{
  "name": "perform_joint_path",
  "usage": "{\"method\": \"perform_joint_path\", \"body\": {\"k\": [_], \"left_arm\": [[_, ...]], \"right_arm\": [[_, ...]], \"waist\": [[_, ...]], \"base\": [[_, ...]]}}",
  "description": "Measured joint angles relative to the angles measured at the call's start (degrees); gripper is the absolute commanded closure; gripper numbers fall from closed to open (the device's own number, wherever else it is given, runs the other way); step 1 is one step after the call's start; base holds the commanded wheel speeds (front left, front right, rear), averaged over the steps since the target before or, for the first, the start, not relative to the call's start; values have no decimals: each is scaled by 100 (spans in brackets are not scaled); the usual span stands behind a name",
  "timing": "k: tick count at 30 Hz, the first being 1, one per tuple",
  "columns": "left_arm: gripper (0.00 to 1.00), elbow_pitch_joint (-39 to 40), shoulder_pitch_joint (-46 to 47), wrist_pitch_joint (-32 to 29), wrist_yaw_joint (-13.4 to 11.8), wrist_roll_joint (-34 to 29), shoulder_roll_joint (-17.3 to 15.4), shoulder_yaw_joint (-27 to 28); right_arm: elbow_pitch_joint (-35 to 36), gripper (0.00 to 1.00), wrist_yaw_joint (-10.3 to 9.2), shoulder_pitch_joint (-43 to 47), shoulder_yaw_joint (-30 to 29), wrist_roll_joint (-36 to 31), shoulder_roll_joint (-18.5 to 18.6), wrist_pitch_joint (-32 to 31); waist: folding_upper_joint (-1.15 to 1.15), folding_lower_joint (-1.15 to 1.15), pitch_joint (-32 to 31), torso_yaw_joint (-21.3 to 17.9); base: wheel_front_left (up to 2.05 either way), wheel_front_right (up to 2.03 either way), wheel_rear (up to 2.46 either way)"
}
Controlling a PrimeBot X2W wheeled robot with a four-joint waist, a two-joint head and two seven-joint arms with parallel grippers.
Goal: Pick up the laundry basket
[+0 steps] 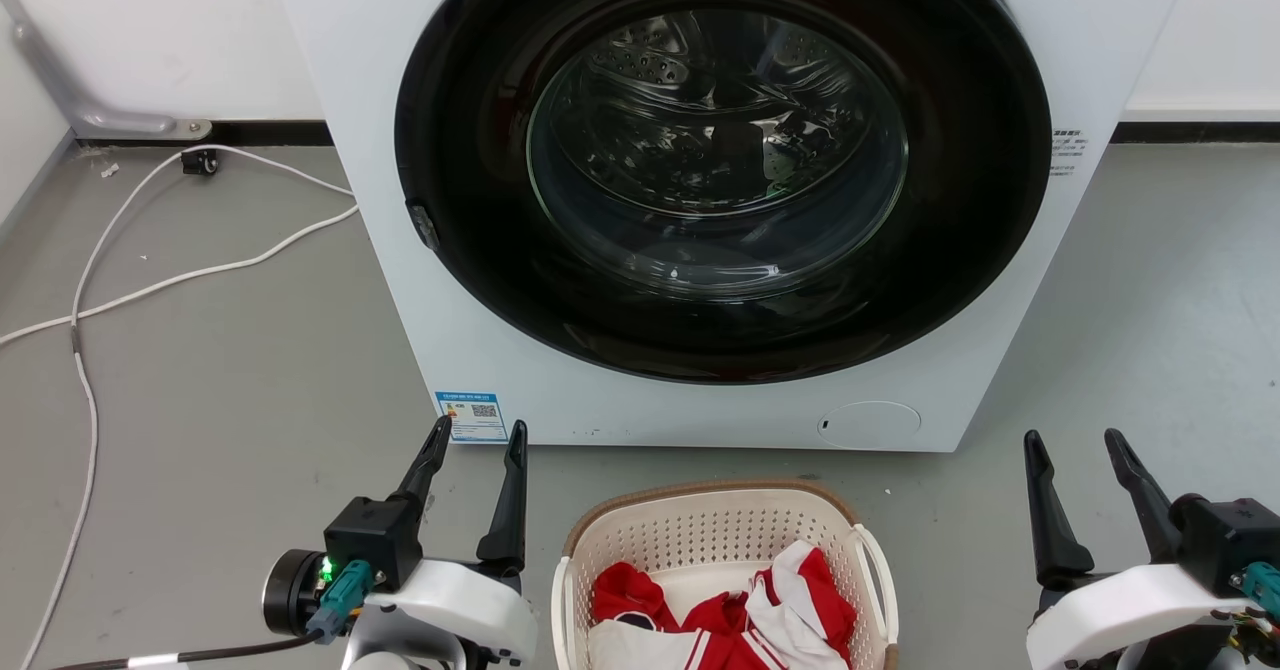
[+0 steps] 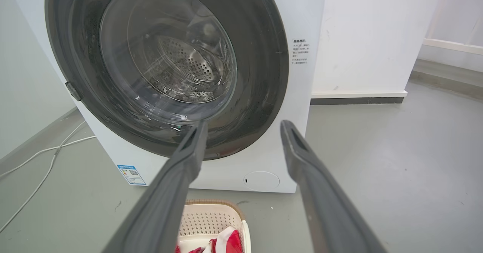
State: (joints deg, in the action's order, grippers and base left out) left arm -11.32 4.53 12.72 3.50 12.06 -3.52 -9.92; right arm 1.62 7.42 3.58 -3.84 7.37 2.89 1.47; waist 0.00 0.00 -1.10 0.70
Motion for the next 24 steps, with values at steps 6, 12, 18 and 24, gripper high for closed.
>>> {"method": "perform_joint_path", "body": {"k": [6,12,18,24], "left_arm": [[0,-24,9,62,1,-192,7,0],[0,-86,9,119,22,-339,24,-1],[0,-130,12,172,51,-501,38,-1],[0,-182,12,220,55,-597,51,-2]], "right_arm": [[12,0,0,42,-18,-111,0,31],[27,0,1,62,-45,-199,0,71],[25,0,8,112,-75,-256,0,131],[-23,0,8,112,-103,-346,0,182]], "waist": [[0,0,4,5],[0,0,6,16],[0,0,0,29],[0,0,-3,38]], "base": [[0,0,0],[0,0,0],[0,0,0],[0,0,0]]}}
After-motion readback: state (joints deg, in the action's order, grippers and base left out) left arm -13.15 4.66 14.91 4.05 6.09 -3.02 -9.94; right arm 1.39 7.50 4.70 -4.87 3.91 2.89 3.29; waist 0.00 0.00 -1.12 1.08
